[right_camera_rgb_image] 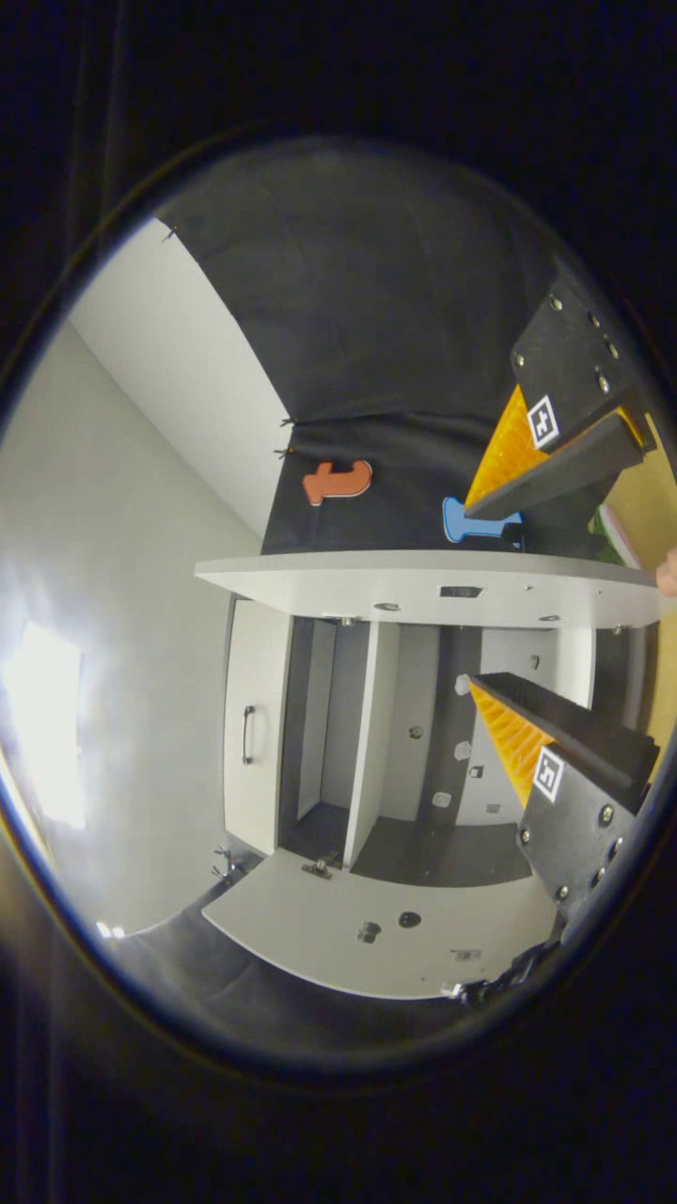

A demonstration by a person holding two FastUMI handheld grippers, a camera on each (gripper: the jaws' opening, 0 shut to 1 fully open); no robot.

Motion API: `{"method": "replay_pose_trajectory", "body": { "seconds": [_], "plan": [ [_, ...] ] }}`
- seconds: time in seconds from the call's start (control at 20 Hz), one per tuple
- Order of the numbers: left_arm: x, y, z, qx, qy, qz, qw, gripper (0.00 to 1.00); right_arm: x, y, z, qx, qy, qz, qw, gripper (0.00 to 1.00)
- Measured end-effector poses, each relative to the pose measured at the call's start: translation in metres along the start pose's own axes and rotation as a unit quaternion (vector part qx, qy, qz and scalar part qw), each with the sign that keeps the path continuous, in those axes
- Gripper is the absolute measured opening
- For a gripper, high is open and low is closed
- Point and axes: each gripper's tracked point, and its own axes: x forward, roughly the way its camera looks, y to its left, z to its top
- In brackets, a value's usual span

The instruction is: Grasp the bottle in the cabinet with the left hand and place it on the coaster, then close the right door with the right hand and the left door with the left hand.

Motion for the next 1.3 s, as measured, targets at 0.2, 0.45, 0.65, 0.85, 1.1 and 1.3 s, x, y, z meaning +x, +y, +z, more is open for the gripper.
{"method": "replay_pose_trajectory", "body": {
  "seconds": [0.2,0.45,0.65,0.85,1.1,1.3],
  "plan": [
    [-0.008,0.016,-0.067,-0.023,0.043,0.02,0.999,0.78,-0.002,0.0,0.001,-0.007,-0.001,0.003,1.0,0.99],
    [-0.02,0.027,-0.138,-0.034,0.105,0.043,0.993,0.78,-0.004,-0.007,0.003,-0.011,0.0,-0.008,1.0,0.96],
    [-0.021,0.034,-0.168,-0.036,0.132,0.053,0.989,0.78,-0.007,-0.013,0.005,-0.018,-0.003,-0.019,1.0,0.99],
    [-0.018,0.04,-0.186,-0.047,0.14,0.069,0.987,0.79,-0.008,-0.017,0.006,-0.018,-0.002,-0.024,1.0,0.99],
    [-0.022,0.039,-0.2,-0.035,0.138,0.078,0.987,0.79,-0.011,-0.014,0.006,-0.021,-0.001,-0.02,1.0,0.99],
    [-0.031,0.037,-0.205,-0.041,0.135,0.082,0.987,0.79,-0.012,-0.015,0.003,-0.027,0.002,-0.021,0.999,0.96]
  ]
}}
